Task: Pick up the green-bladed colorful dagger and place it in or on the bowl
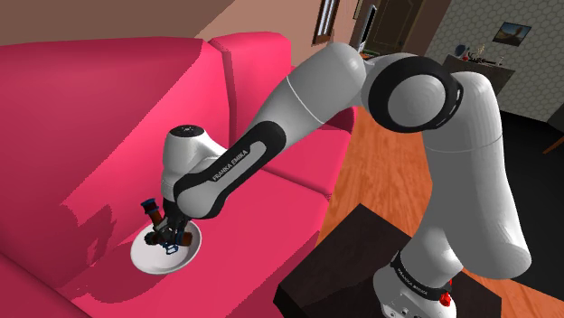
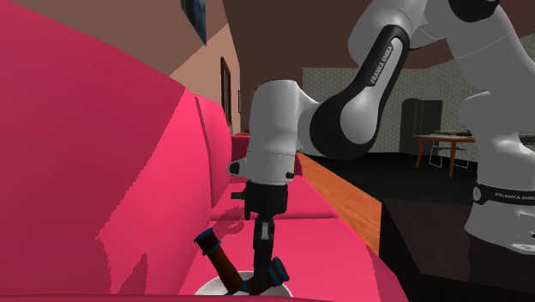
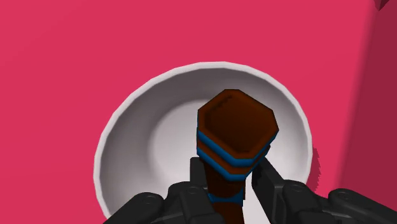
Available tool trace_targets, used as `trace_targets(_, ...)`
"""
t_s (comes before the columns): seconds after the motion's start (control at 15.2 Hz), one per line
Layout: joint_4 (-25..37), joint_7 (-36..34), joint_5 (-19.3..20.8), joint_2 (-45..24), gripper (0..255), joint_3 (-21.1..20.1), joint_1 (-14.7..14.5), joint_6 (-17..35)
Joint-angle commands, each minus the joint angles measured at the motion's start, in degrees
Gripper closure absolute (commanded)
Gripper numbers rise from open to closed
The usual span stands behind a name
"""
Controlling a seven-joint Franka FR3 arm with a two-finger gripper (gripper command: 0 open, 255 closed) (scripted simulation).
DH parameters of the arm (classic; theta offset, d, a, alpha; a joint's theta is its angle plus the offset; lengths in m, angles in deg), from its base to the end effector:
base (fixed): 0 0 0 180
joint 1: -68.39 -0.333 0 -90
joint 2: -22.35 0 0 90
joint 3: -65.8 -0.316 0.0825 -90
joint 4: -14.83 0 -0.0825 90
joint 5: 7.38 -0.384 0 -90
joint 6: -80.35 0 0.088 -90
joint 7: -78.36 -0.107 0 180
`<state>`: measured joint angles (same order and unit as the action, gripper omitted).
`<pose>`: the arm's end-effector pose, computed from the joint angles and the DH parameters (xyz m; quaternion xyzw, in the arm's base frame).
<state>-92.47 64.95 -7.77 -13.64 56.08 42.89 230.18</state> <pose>0.5339 0.3688 0.1905 -0.9827 -0.1672 -0.0349 0.0712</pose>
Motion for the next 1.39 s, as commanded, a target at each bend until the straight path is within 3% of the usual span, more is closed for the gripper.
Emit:
trace_targets(0.0,0.0,0.0,0.0,0.0,255,0.0,0.0,0.0)
trace_targets(0.13,0.0,0.0,0.0,0.0,255,0.0,0.0,0.0)
trace_targets(0.2,0.0,0.0,0.0,0.0,0,0.0,0.0,0.0)
trace_targets(0.53,0.0,0.0,0.0,0.0,0,0.0,0.0,0.0)
trace_targets(0.79,-2.0,0.6,-0.9,6.3,0,-0.8,1.2,-4.3)
trace_targets(1.32,-2.0,0.6,-0.9,6.3,0,-0.8,1.2,-4.3)
